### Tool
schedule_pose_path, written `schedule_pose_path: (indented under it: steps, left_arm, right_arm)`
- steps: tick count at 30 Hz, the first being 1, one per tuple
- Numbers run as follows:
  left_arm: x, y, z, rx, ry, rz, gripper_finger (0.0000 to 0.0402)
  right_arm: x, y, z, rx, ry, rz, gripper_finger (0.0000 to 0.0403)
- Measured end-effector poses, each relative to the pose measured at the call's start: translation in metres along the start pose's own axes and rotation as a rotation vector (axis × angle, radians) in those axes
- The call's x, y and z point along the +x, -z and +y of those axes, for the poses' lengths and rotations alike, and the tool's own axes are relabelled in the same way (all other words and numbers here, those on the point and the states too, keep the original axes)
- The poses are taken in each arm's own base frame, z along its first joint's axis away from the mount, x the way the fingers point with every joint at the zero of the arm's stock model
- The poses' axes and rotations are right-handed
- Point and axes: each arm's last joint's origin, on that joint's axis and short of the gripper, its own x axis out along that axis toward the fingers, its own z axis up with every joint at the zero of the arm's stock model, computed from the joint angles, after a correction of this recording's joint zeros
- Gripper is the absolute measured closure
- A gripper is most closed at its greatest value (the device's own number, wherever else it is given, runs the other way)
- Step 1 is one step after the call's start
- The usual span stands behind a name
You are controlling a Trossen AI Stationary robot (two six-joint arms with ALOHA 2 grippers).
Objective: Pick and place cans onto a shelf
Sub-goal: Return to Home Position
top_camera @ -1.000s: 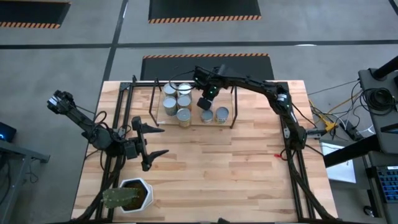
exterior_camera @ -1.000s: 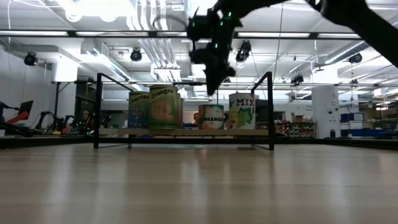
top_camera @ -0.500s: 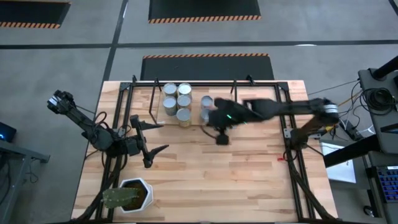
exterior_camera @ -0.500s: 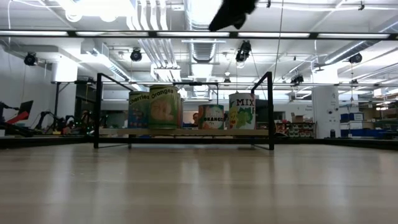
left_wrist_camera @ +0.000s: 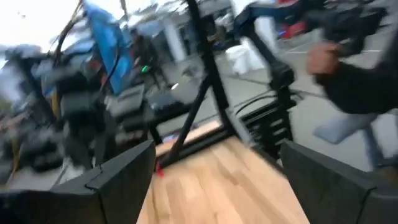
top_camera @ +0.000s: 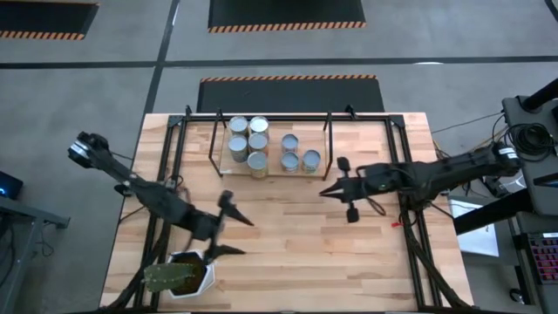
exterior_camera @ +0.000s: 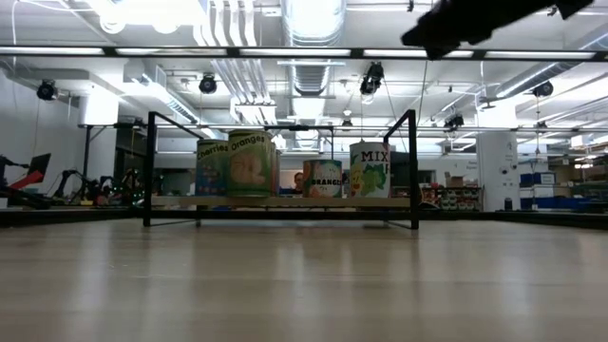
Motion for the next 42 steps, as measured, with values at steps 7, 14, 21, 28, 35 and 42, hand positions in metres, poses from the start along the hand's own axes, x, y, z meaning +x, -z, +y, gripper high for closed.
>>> schedule_pose_path:
  steps: [7,14,21,28,35,42]
  left_arm:
    - [0.041,0.050,-0.012,0.015,-0.148,0.244,0.0095]
    - [0.021,0.029,0.001,0.055,-0.149,0.354,0.0233]
    - [-0.026,0.010,0.026,0.032,-0.127,0.284,0.0389]
    - [-0.052,0.016,0.072,0.011,-0.122,0.107,0.0391]
    - [-0.087,0.027,0.102,-0.066,-0.148,0.198,0.0400]
    - [-0.118,0.045,0.093,-0.092,-0.198,0.197,0.0401]
  right_arm:
    - [-0.028,0.018,0.002,-0.058,0.020,-0.091,0.0394]
    - [-0.053,0.034,0.003,-0.069,0.038,-0.163,0.0394]
    - [-0.069,0.045,0.005,-0.105,0.064,-0.248,0.0394]
    - [-0.074,0.055,0.004,-0.173,0.118,-0.349,0.0394]
    - [-0.087,0.062,-0.001,-0.150,0.163,-0.353,0.0394]
    - [-0.103,0.074,0.001,-0.153,0.190,-0.402,0.0394]
